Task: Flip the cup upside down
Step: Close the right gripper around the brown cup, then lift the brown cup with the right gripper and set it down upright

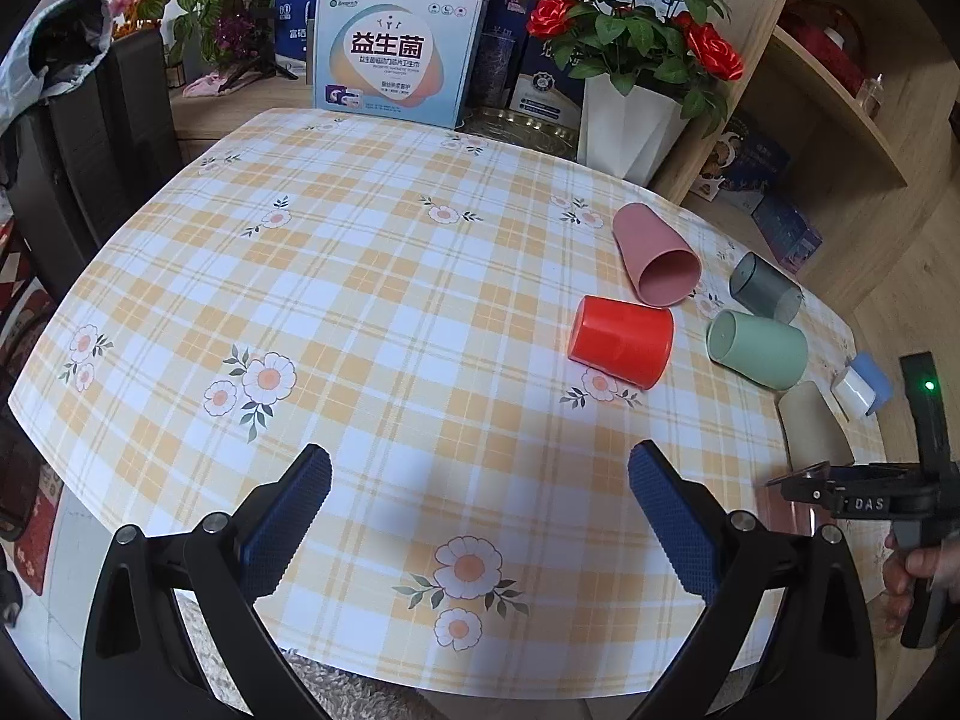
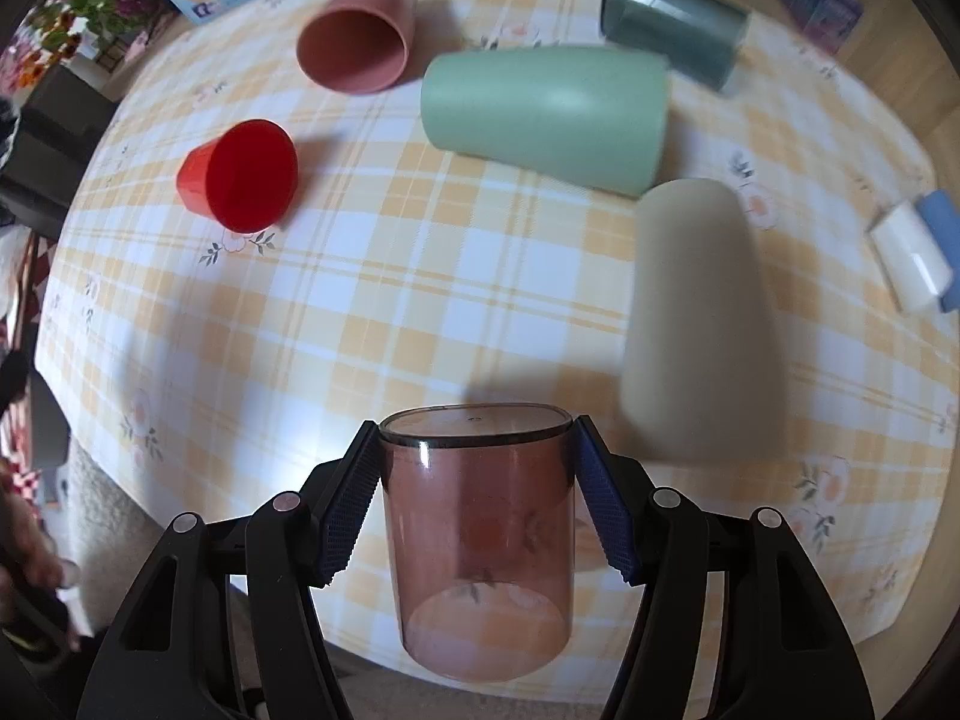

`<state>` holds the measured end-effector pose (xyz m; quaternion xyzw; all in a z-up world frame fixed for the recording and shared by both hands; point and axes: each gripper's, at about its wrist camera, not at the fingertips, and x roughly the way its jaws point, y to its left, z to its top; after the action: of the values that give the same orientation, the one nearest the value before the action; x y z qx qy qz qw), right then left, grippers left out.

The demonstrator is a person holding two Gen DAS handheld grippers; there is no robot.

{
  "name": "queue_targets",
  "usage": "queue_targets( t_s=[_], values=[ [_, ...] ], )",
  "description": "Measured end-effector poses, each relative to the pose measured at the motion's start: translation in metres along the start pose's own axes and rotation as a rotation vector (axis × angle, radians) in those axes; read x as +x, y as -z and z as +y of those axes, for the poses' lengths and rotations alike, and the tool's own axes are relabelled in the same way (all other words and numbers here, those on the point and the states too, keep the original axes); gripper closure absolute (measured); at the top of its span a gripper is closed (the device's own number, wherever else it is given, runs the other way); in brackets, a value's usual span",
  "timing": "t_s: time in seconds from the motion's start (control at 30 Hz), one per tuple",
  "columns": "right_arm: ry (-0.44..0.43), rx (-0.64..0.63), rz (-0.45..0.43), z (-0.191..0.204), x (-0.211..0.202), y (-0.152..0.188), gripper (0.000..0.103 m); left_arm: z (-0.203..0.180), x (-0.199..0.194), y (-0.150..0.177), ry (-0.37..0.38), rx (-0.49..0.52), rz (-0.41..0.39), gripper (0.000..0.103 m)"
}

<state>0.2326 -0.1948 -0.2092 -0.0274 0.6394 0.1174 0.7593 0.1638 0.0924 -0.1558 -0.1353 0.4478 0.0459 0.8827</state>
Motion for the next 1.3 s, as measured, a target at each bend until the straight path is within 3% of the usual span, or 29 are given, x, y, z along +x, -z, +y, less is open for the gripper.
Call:
queue_targets(
  t_s=[0.27, 0.53, 0.97, 1.3],
  values=[
    [0.069, -0.022, -0.289, -0.009, -0.043, 0.058, 0.041, -0.015, 0.0, 0.004, 0.0, 0.038, 0.011, 0.006],
    [0.072, 0.027, -0.407, -0.012, -0.054, 0.067, 0.041, -0.03, -0.004, 0.007, 0.006, 0.086, 0.011, 0.006],
    [0.064, 0.038, -0.392, -0.003, -0.04, 0.044, 0.042, -0.026, -0.004, 0.007, 0.008, 0.068, 0.017, 0.006],
    [0.136, -0.003, -0.361, 0.013, -0.04, 0.038, 0.041, -0.022, -0.006, 0.004, -0.002, 0.066, 0.006, 0.006]
  ],
)
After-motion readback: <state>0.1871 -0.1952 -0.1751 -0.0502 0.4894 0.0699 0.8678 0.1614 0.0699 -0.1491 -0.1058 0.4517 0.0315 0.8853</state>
